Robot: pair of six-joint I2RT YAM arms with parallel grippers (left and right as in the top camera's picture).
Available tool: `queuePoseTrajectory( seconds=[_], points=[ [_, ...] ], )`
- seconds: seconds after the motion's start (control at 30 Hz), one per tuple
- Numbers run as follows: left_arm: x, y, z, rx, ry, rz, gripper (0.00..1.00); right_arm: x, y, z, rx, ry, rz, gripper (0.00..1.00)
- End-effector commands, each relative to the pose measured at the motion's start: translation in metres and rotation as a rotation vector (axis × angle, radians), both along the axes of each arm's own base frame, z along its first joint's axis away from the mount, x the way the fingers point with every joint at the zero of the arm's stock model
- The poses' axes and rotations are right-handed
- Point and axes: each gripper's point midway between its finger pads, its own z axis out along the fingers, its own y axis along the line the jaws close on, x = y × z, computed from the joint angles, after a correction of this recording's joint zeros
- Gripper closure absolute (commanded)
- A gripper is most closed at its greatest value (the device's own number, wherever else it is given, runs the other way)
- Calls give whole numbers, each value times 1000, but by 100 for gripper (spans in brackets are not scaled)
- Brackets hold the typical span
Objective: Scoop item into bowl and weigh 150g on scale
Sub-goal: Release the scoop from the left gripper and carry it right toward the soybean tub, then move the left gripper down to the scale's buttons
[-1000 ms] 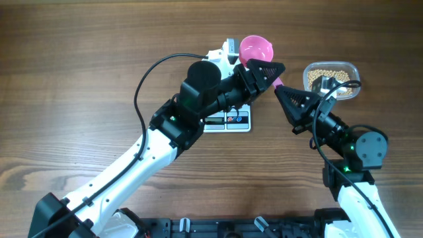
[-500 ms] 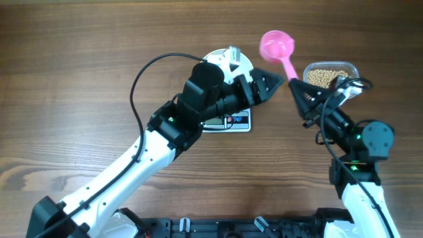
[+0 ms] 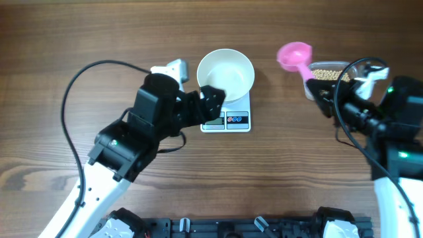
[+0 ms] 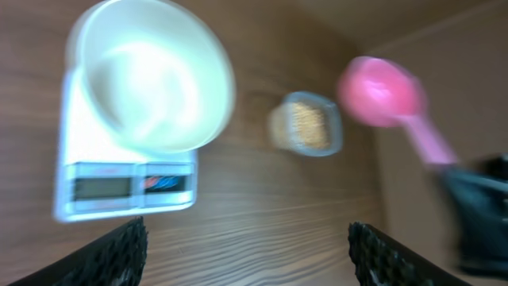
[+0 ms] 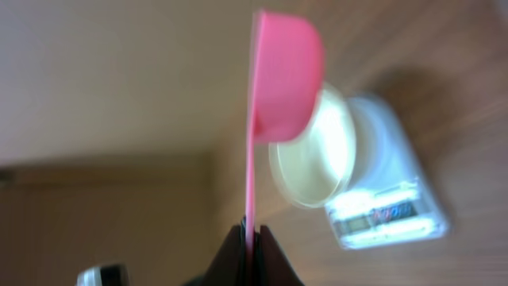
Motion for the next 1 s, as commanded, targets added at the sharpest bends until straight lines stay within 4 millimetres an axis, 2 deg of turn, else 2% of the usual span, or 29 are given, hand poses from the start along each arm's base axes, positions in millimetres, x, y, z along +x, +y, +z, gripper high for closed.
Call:
queuePoseTrajectory(
  seconds=[0.0,0.1,0.13,0.3,0.5,0.6,0.7,0.8,0.93,0.97],
  points=[
    [0,19,-14,120,3,-7,11,-1,-47,32,-454,-120,-92,95],
    [-1,19,-22,135,32,-8,0,-12,-62,36,-575,-75,-116,96],
    [-1,19,-23,137,35,-9,0,-16,-67,36,-610,-57,-123,95],
    [-1,17,-24,132,41,-13,0,-24,-82,22,-694,23,-147,95],
    [-8,10,-26,107,72,-56,0,-36,-91,-8,-725,183,-141,95],
    [-7,9,-33,117,91,-57,1,-37,-90,-18,-716,221,-121,96],
    [-8,6,-47,136,141,-71,8,-37,-90,-27,-722,244,-109,96],
    [-11,0,-67,171,203,-98,32,-34,-91,-28,-757,233,-72,96],
    [-17,-15,-87,201,250,-166,86,-32,-91,-30,-772,231,-56,96],
    [-18,-18,-91,206,257,-178,96,-31,-92,-31,-772,236,-57,96]
  ],
)
